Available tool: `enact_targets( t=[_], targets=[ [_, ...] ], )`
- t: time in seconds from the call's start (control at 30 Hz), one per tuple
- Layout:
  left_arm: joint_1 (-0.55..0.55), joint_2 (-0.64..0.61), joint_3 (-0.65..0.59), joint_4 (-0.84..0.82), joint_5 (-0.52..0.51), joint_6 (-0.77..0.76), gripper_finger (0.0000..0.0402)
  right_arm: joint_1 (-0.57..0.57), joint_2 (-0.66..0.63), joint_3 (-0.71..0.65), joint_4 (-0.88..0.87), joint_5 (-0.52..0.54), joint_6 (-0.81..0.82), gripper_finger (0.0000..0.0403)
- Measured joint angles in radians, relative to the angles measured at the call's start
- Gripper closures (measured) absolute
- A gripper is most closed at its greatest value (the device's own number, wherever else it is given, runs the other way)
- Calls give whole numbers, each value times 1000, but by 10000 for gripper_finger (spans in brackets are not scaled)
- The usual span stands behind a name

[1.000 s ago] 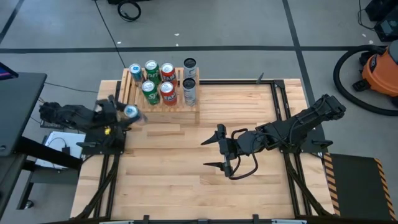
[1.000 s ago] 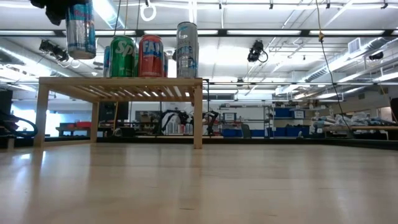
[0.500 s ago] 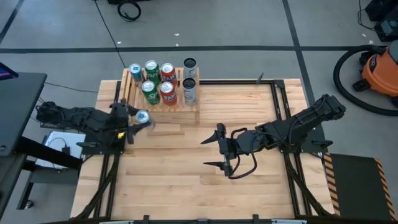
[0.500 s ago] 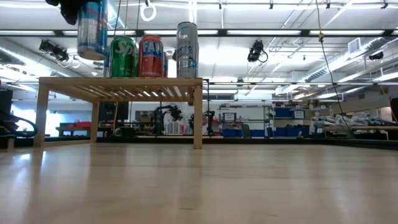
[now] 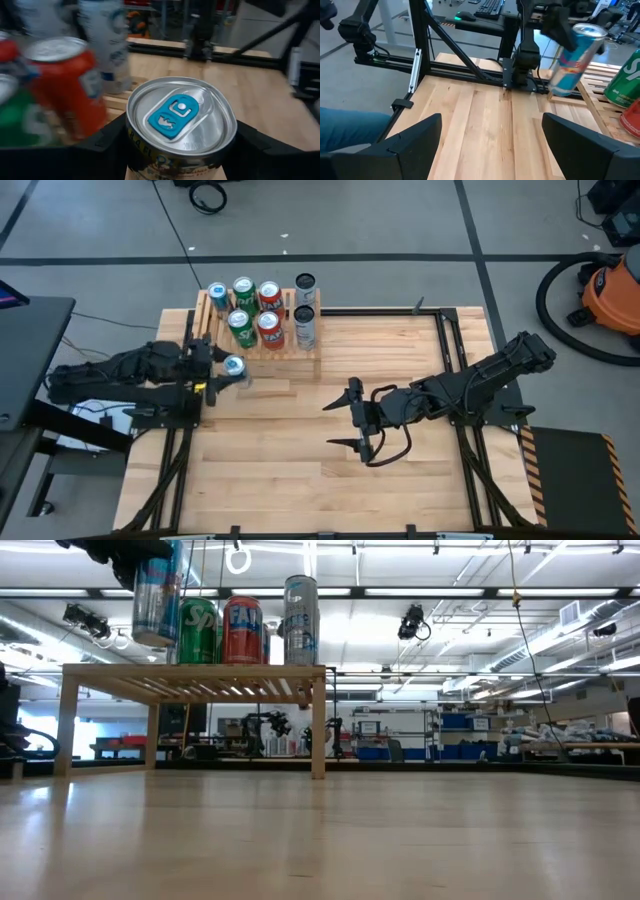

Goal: Place canned beverage on shelf
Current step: Put the blue soda can on the shelf

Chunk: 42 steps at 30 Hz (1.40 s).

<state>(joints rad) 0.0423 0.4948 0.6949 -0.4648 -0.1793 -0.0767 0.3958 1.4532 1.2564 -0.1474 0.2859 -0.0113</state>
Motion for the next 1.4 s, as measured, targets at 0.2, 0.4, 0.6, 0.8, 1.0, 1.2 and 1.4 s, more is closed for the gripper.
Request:
enact_targets(
  t=[0.2,0.4,0.6,0.8,1.0,1.2,1.4],
  targets=[
    [123,-12,0,-52,-11,37,161,0,0,0,-13,-1,0,48],
    [227,-27,0,-116,0,35,161,0,0,0,-21,-1,0,48],
    [276,-65,11,-124,9,59,161,-4,0,0,-27,-1,0,48],
    [312,-80,81,-189,-21,66,161,-19,0,0,-40,-1,0,48],
    [354,-71,85,-235,-46,64,161,-21,0,0,-40,-15,0,48],
    [417,-70,83,-219,-87,63,161,-21,0,0,-40,-21,0,48],
    [484,-60,83,-189,-85,31,161,-21,0,0,-40,-21,1,48]
  ],
)
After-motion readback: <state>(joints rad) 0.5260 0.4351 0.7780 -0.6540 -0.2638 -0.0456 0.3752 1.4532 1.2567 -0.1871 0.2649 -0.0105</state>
